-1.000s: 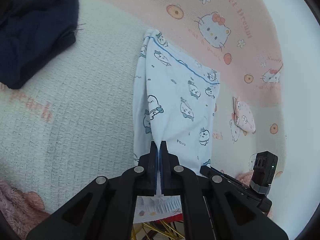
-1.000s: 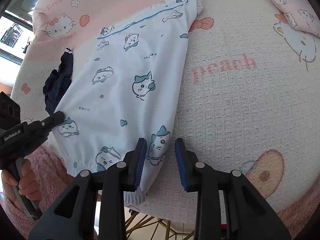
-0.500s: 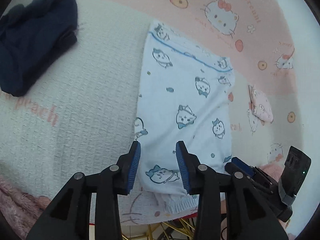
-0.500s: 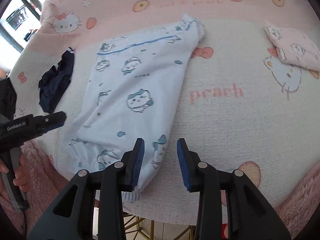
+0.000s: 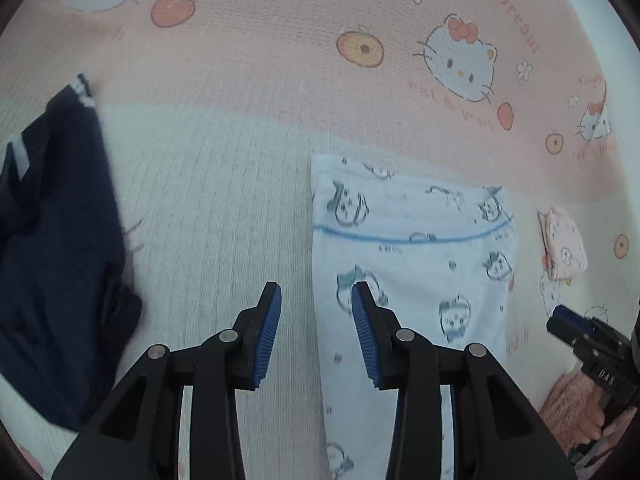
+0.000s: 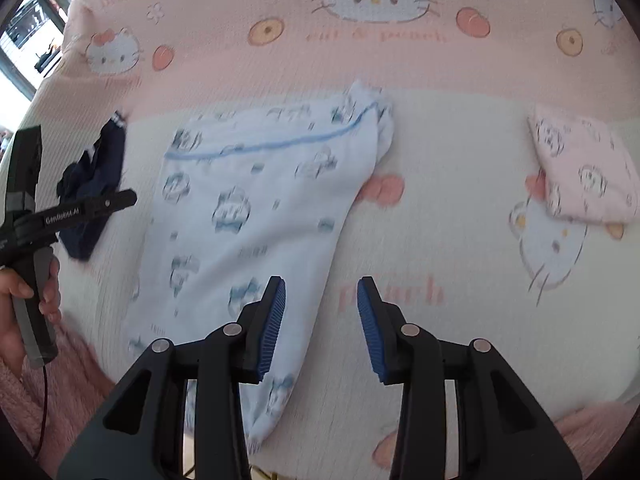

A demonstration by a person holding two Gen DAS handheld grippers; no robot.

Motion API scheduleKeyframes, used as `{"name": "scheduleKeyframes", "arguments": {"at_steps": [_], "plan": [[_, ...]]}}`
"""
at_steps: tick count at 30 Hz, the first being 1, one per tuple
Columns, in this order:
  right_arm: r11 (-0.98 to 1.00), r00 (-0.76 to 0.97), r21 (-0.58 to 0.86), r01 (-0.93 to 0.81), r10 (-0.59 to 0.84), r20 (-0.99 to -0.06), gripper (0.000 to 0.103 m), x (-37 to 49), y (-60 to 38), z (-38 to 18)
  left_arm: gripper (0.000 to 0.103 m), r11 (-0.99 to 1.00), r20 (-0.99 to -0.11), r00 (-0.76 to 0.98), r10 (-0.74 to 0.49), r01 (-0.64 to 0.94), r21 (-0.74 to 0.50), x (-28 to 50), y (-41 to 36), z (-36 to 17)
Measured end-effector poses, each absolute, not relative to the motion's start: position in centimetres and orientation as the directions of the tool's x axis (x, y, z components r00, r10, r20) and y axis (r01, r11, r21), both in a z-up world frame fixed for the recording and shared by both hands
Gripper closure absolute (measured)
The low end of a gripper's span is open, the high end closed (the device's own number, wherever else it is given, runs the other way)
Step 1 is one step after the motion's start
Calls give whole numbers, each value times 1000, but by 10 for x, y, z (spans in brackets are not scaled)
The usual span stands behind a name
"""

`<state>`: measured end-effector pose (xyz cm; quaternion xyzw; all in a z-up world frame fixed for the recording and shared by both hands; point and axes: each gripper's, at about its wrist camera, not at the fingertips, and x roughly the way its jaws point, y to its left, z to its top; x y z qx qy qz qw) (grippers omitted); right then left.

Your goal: Fold clothes

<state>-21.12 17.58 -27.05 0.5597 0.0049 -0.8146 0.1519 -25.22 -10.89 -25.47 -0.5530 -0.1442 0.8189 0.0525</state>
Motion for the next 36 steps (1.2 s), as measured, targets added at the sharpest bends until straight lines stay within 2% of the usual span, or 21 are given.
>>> {"name": "scheduleKeyframes", "arguments": {"at_steps": [6,12,13,14,15,17,20,25,27,28,29,34,36], "plan": [[-977,-403,89,192,-161,-901,63,-317,174,-276,64,-972,-913,-350,210,28,-234,-298,-101,-271],[-944,-266,117,309,-203,-942,63,-379,152,-318,65,-980,-916,-355,185,-3,-197,-302,-89,-280],[-937,-257,96,336,-190,-948,64,-381,147,-323,69,-981,-915,-358,186,-10,-195,-302,-88,-281],[-930,-255,78,359,-178,-950,73,-382,144,-327,90,-980,-912,-362,191,-22,-197,-302,-85,-279],[-925,-260,71,373,-178,-949,76,-380,142,-328,94,-980,-908,-371,194,-28,-198,-303,-84,-276],[-922,-282,64,382,-182,-942,90,-376,142,-325,96,-979,-898,-391,201,-40,-202,-304,-80,-269],[-927,-315,88,364,-212,-925,93,-373,149,-312,97,-975,-880,-420,221,-62,-215,-309,-77,-257],[-934,-317,246,260,-323,-891,92,-384,179,-301,97,-977,-867,-450,213,-83,-197,-319,-74,-248],[-935,-319,275,223,-337,-886,83,-388,190,-299,97,-977,-863,-458,214,-85,-197,-321,-74,-244],[-936,-322,282,210,-338,-884,73,-389,195,-298,97,-978,-863,-460,210,-91,-189,-321,-72,-245],[-935,-328,290,206,-345,-879,69,-390,199,-295,97,-979,-863,-461,205,-96,-182,-322,-71,-245],[-908,-343,260,329,-371,-863,69,-380,188,-278,97,-975,-879,-423,221,-73,-210,-337,-70,-270],[-907,-327,162,390,-301,-896,71,-377,171,-288,97,-973,-884,-408,227,-63,-221,-342,-69,-279]]}}
